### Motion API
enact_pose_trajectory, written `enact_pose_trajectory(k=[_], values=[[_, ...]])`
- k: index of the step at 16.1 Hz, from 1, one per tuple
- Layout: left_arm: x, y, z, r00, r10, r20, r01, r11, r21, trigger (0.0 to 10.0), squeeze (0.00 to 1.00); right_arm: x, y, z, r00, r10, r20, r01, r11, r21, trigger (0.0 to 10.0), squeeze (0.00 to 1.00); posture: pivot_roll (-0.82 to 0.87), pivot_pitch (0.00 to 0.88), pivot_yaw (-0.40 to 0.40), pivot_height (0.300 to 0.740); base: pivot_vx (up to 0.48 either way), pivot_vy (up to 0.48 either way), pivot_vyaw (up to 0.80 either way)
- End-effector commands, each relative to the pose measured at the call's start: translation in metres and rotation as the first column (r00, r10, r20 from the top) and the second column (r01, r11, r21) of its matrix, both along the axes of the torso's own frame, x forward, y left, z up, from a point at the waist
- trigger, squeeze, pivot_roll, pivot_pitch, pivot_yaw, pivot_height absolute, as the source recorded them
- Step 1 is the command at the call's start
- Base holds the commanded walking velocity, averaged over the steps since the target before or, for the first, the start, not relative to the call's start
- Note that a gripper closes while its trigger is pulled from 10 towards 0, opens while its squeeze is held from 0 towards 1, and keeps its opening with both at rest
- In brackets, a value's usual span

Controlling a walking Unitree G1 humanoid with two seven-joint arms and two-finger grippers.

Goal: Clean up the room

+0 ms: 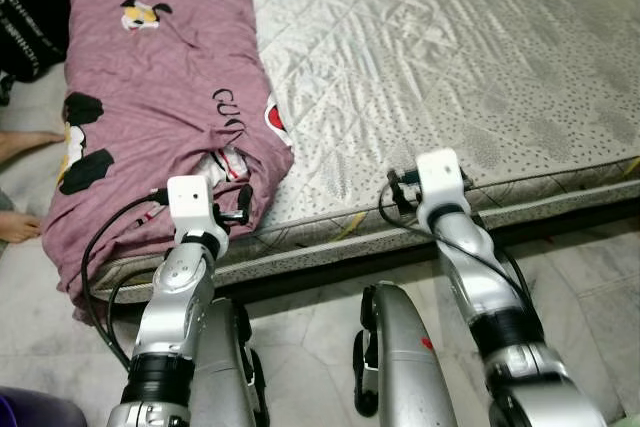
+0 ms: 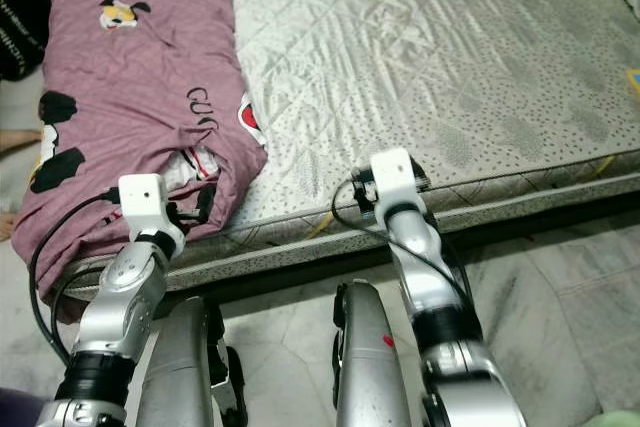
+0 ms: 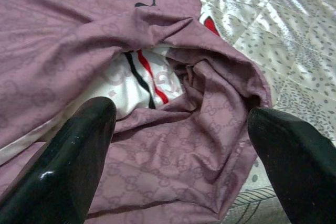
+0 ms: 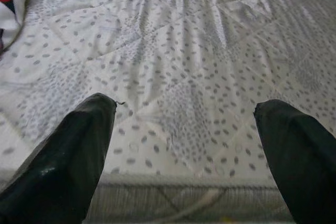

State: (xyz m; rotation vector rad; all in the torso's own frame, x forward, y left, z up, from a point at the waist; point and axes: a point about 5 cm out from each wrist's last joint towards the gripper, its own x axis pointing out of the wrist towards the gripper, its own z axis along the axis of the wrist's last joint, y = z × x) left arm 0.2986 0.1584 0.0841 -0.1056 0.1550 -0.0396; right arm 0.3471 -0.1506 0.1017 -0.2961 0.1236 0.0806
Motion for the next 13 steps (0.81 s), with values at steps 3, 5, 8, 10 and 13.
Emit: enact_pose_trajectory(k=[3, 5, 8, 10, 13], values=[[-0.008, -0.001, -0.002, 1.000, -0.008, -0.014, 0.008, 1.000, 0.002, 10.0, 0.00, 0.013, 0.001, 0.002, 1.000, -0.021, -0.009, 0.021, 1.000, -0.006, 10.0, 0.00, 0.01, 0.250, -0.016, 0.605, 0.000, 0.000, 0.00], [-0.003, -0.010, -0.006, 0.997, -0.065, -0.044, 0.065, 0.998, -0.013, 10.0, 0.00, 0.009, -0.012, 0.001, 0.998, -0.055, 0.007, 0.055, 0.998, 0.024, 10.0, 0.00, -0.01, 0.257, -0.012, 0.605, 0.000, 0.000, 0.00], [0.011, -0.021, -0.006, 0.993, -0.101, -0.054, 0.100, 0.995, -0.015, 10.0, 0.00, -0.005, -0.029, -0.003, 0.997, -0.075, 0.021, 0.074, 0.996, 0.042, 10.0, 0.00, -0.07, 0.270, 0.001, 0.605, 0.000, 0.000, 0.00], [0.024, -0.030, -0.004, 0.993, -0.114, -0.042, 0.113, 0.993, -0.019, 10.0, 0.00, -0.030, -0.041, -0.007, 0.996, -0.081, 0.023, 0.079, 0.995, 0.061, 10.0, 0.00, -0.11, 0.281, 0.006, 0.605, 0.000, 0.000, 0.00], [0.033, -0.030, -0.002, 0.994, -0.103, -0.039, 0.103, 0.995, -0.017, 10.0, 0.00, -0.056, -0.044, -0.009, 0.997, -0.070, 0.018, 0.069, 0.996, 0.063, 10.0, 0.00, -0.15, 0.285, 0.011, 0.605, 0.000, 0.000, 0.00]])
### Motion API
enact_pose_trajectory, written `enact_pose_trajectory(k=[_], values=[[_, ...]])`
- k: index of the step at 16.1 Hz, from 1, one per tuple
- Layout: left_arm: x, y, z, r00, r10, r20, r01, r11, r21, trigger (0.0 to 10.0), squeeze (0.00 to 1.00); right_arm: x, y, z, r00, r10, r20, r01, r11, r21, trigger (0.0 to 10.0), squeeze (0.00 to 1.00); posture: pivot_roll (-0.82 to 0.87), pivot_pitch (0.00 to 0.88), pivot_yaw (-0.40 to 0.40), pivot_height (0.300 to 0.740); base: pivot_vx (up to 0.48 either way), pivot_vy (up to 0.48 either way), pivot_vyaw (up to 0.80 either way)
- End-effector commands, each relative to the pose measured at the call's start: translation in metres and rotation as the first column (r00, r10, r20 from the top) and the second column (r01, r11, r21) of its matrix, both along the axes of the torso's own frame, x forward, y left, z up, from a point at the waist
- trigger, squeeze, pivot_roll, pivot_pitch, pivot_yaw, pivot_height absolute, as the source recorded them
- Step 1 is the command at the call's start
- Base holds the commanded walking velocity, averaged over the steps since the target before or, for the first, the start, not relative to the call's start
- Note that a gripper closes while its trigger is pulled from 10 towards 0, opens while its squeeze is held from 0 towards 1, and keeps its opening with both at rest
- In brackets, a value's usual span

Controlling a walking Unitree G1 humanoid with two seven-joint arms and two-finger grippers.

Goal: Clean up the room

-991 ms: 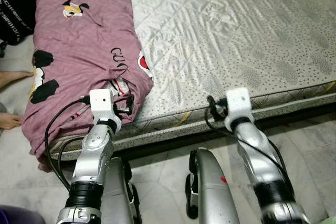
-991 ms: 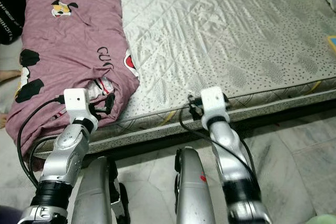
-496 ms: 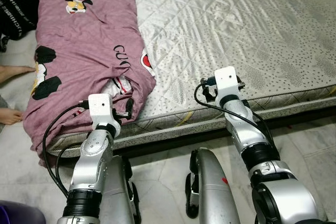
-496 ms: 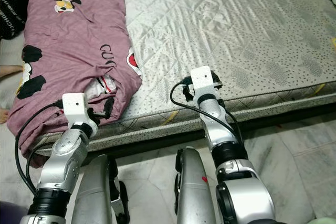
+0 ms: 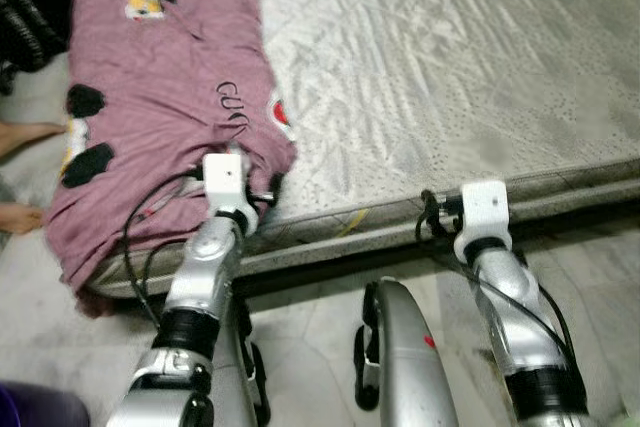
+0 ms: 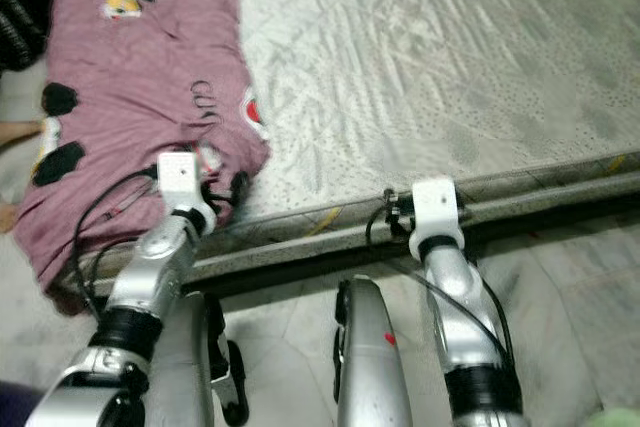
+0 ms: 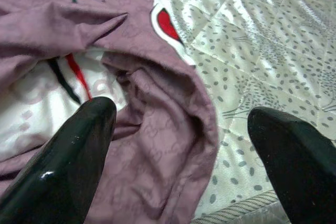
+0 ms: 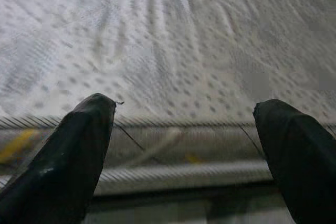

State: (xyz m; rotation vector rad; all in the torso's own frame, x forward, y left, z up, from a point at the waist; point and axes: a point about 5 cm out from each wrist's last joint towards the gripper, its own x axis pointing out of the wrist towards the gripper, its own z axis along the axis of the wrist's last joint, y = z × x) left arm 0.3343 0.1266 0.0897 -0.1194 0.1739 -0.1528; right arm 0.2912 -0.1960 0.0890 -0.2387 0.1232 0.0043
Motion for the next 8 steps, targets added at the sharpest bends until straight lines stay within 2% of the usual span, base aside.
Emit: enact_pose_trajectory(k=[1, 3, 4, 5, 6, 8], values=[[-0.003, 0.002, -0.007, 1.000, 0.009, -0.025, -0.009, 1.000, 0.009, 10.0, 0.00, 0.000, 0.001, 0.004, 1.000, 0.009, 0.011, -0.009, 1.000, 0.009, 10.0, 0.00, -0.15, 0.285, 0.011, 0.605, 0.000, 0.000, 0.00], [-0.003, 0.002, -0.007, 1.000, 0.009, -0.025, -0.009, 1.000, 0.009, 10.0, 0.00, 0.000, 0.001, 0.004, 1.000, 0.009, 0.011, -0.009, 1.000, 0.009, 10.0, 0.00, -0.15, 0.285, 0.011, 0.605, 0.000, 0.000, 0.00], [0.000, 0.003, -0.006, 1.000, 0.015, -0.024, -0.015, 1.000, 0.013, 10.0, 0.00, -0.011, 0.002, 0.004, 1.000, 0.015, 0.010, -0.015, 1.000, 0.014, 10.0, 0.00, -0.17, 0.289, 0.011, 0.605, 0.000, 0.000, 0.00], [0.009, 0.002, -0.011, 0.997, -0.019, -0.081, 0.023, 0.999, 0.041, 10.0, 0.00, -0.033, 0.005, 0.006, 1.000, 0.022, 0.002, -0.022, 0.999, 0.029, 10.0, 0.00, -0.25, 0.280, 0.018, 0.605, 0.000, 0.000, 0.00], [0.015, 0.001, -0.015, 0.991, -0.041, -0.126, 0.049, 0.997, 0.064, 10.0, 0.00, -0.048, 0.006, 0.008, 1.000, 0.023, -0.004, -0.022, 0.999, 0.038, 10.0, 0.00, -0.26, 0.275, 0.016, 0.605, 0.000, 0.000, 0.00], [0.021, -0.001, -0.017, 0.983, -0.073, -0.170, 0.086, 0.993, 0.074, 10.0, 0.00, -0.061, 0.003, 0.014, 1.000, 0.016, -0.011, -0.016, 0.999, 0.045, 10.0, 0.00, -0.27, 0.271, 0.014, 0.605, 0.000, 0.000, 0.00]])
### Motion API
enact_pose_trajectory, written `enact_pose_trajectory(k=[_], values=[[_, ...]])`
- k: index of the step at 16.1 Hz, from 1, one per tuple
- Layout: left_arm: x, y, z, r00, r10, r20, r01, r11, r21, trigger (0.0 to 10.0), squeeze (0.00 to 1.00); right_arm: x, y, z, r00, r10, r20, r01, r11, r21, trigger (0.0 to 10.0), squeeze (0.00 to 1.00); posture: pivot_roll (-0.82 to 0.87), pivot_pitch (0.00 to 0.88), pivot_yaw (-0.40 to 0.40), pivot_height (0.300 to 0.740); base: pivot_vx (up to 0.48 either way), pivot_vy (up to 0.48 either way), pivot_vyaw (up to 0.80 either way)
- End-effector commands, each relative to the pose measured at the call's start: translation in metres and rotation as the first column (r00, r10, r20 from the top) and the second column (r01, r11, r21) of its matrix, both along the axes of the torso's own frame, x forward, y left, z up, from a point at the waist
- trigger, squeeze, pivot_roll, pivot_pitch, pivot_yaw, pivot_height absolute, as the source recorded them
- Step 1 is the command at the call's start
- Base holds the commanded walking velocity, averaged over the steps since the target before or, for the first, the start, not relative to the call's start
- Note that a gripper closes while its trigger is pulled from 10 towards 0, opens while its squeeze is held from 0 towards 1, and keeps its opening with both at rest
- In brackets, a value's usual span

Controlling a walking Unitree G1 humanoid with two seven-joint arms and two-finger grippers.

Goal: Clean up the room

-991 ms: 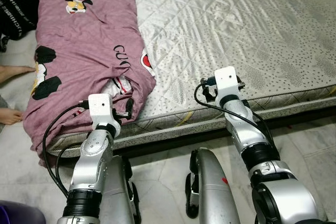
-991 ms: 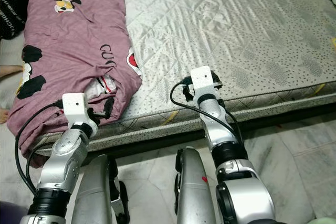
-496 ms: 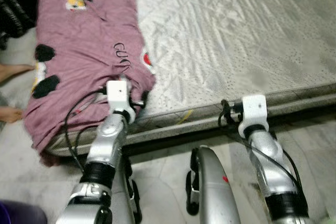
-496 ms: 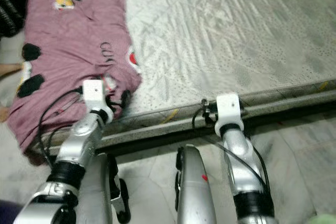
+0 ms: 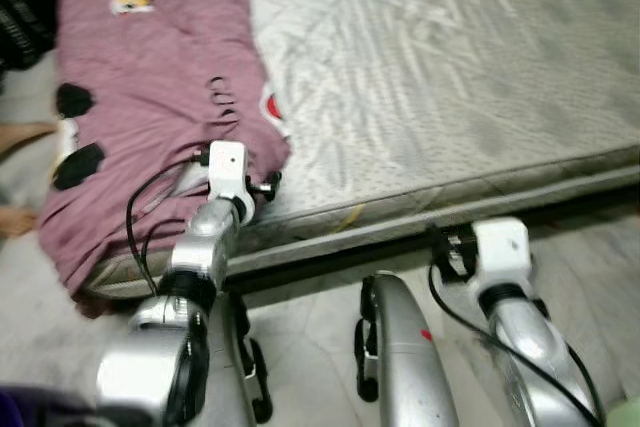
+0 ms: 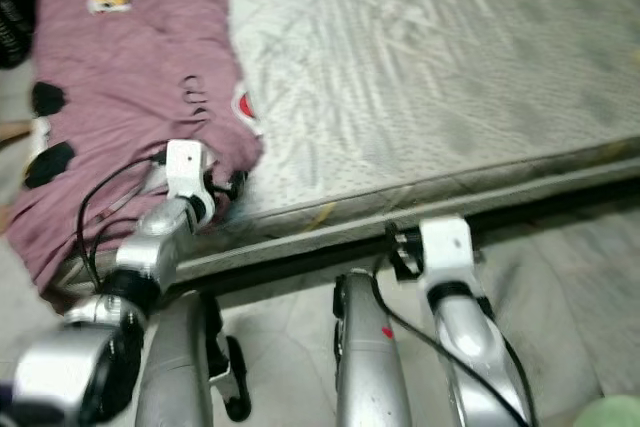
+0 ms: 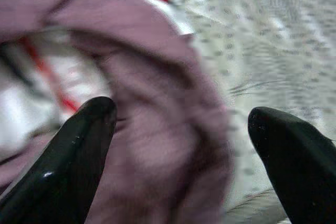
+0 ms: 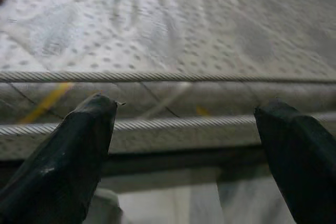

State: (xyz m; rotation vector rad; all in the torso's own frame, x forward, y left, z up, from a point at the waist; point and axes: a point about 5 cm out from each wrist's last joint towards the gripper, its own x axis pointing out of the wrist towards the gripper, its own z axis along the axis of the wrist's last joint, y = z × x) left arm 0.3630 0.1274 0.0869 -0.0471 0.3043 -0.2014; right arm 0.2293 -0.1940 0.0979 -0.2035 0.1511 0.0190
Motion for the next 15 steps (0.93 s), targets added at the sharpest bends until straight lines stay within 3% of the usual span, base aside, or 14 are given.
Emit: enact_pose_trajectory(k=[1, 5, 6, 7, 11, 15], values=[[-0.005, -0.004, -0.011, 0.999, -0.012, -0.040, 0.012, 1.000, -0.003, 10.0, 0.00, -0.001, -0.001, 0.010, 1.000, 0.011, 0.019, -0.012, 1.000, 0.014, 10.0, 0.00, -0.28, 0.265, 0.007, 0.605, 0.000, 0.000, 0.00], [-0.006, -0.010, -0.015, 0.998, -0.035, -0.042, 0.034, 0.999, -0.026, 10.0, 0.00, -0.012, 0.004, 0.016, 1.000, 0.016, -0.011, -0.015, 1.000, 0.026, 10.0, 0.00, -0.28, 0.282, 0.009, 0.605, 0.000, 0.000, 0.00], [-0.007, -0.010, -0.016, 0.998, -0.045, -0.046, 0.043, 0.999, -0.029, 6.5, 0.00, -0.014, 0.005, 0.017, 1.000, 0.014, -0.019, -0.014, 0.999, 0.029, 10.0, 0.00, -0.28, 0.290, 0.010, 0.605, 0.000, 0.000, 0.00], [-0.007, -0.011, -0.018, 0.997, -0.057, -0.054, 0.055, 0.998, -0.030, 0.0, 0.00, -0.017, 0.005, 0.017, 1.000, 0.011, -0.029, -0.010, 0.999, 0.031, 10.0, 0.00, -0.28, 0.303, 0.014, 0.605, 0.000, 0.000, 0.00], [-0.011, -0.016, -0.025, 0.994, -0.073, -0.080, 0.069, 0.997, -0.047, 0.0, 0.00, -0.031, -0.001, 0.016, 0.997, -0.007, -0.076, 0.009, 1.000, 0.027, 10.0, 0.00, -0.29, 0.321, 0.022, 0.605, 0.000, 0.000, 0.00], [-0.013, -0.024, -0.028, 0.992, -0.097, -0.087, 0.094, 0.995, -0.034, 0.0, 0.00, -0.028, -0.002, 0.019, 0.996, -0.017, -0.086, 0.019, 1.000, 0.020, 10.0, 0.00, -0.29, 0.313, 0.019, 0.605, 0.000, 0.000, 0.00]])
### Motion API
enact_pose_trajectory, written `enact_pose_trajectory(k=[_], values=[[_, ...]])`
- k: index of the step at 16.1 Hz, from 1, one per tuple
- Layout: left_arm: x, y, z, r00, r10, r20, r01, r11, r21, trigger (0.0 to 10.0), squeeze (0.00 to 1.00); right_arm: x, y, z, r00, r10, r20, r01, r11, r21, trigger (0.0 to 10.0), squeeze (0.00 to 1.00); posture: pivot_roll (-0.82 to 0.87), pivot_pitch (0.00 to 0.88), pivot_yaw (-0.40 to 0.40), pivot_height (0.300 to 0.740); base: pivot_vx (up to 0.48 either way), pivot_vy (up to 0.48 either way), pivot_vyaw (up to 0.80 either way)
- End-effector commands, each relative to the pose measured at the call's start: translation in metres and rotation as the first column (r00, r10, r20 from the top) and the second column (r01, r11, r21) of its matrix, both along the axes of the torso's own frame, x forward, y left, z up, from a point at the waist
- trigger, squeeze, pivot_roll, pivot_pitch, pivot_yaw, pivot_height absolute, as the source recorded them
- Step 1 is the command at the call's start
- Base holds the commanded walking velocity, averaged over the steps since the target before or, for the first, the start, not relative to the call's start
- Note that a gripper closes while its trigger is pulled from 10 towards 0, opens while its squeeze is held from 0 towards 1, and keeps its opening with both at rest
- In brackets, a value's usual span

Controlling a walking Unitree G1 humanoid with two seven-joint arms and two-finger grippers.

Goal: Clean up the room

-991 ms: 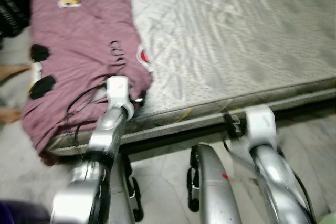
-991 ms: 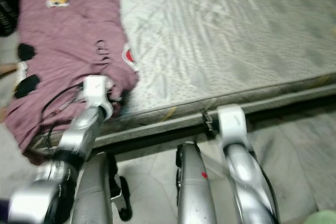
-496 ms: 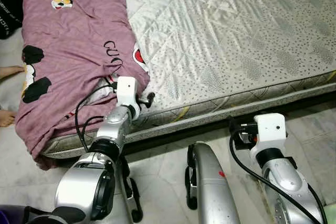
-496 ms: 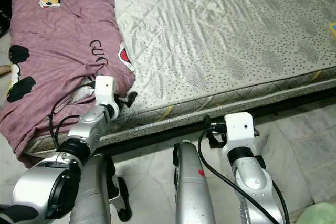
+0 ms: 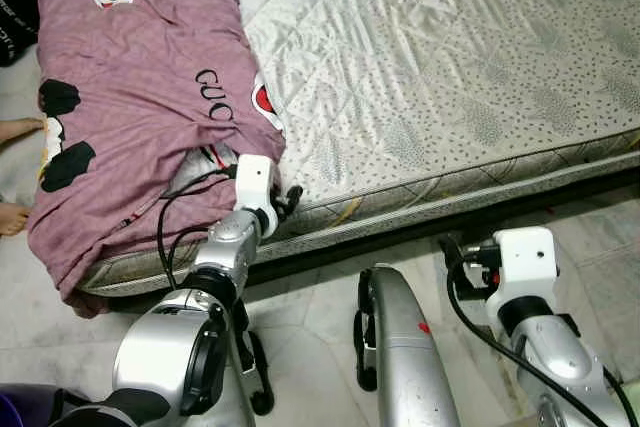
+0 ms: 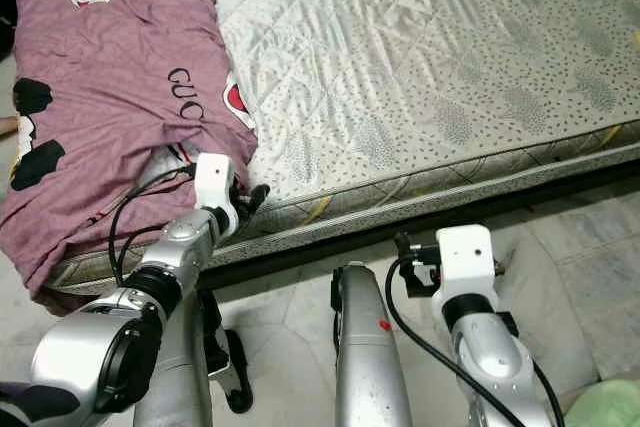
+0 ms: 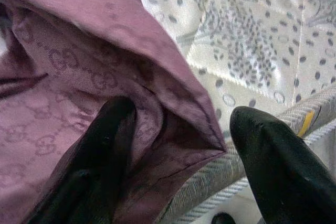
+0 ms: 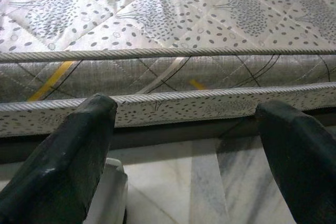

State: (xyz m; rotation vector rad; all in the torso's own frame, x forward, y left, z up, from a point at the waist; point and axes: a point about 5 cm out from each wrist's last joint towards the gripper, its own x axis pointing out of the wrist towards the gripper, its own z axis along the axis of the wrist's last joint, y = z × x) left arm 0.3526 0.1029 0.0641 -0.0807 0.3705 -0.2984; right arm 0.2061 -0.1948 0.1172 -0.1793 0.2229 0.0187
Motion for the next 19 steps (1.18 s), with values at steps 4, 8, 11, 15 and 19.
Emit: enact_pose_trajectory(k=[4, 8, 11, 15, 19], values=[[-0.018, -0.001, -0.029, 0.978, -0.107, -0.180, 0.139, 0.974, 0.181, 0.0, 0.00, 0.002, 0.001, 0.001, 1.000, 0.000, -0.008, 0.000, 1.000, 0.001, 10.0, 0.00, -0.29, 0.292, 0.023, 0.605, 0.000, 0.000, 0.00], [-0.037, -0.010, -0.050, 0.931, -0.245, -0.270, 0.323, 0.897, 0.300, 0.0, 0.00, 0.009, 0.002, 0.001, 1.000, 0.002, -0.002, -0.002, 1.000, 0.001, 10.0, 0.00, -0.28, 0.277, 0.027, 0.605, 0.000, 0.000, 0.00], [-0.047, -0.016, -0.059, 0.866, -0.383, -0.323, 0.499, 0.720, 0.483, 0.0, 0.00, 0.013, 0.004, 0.001, 1.000, 0.008, 0.005, -0.008, 1.000, -0.001, 10.0, 0.00, -0.28, 0.260, 0.028, 0.605, 0.000, 0.000, 0.00], [-0.061, -0.035, -0.068, 0.711, -0.583, -0.394, 0.655, 0.345, 0.672, 0.0, 0.00, 0.021, 0.007, 0.000, 1.000, 0.020, 0.014, -0.020, 1.000, 0.000, 10.0, 0.00, -0.26, 0.245, 0.032, 0.605, 0.000, 0.000, 0.00], [-0.033, -0.061, -0.029, 0.858, -0.511, -0.054, 0.410, 0.618, 0.671, 10.0, 0.00, 0.028, 0.011, 0.000, 0.999, 0.023, 0.028, -0.023, 1.000, 0.003, 10.0, 0.00, -0.25, 0.227, 0.042, 0.605, 0.000, 0.000, 0.00]])
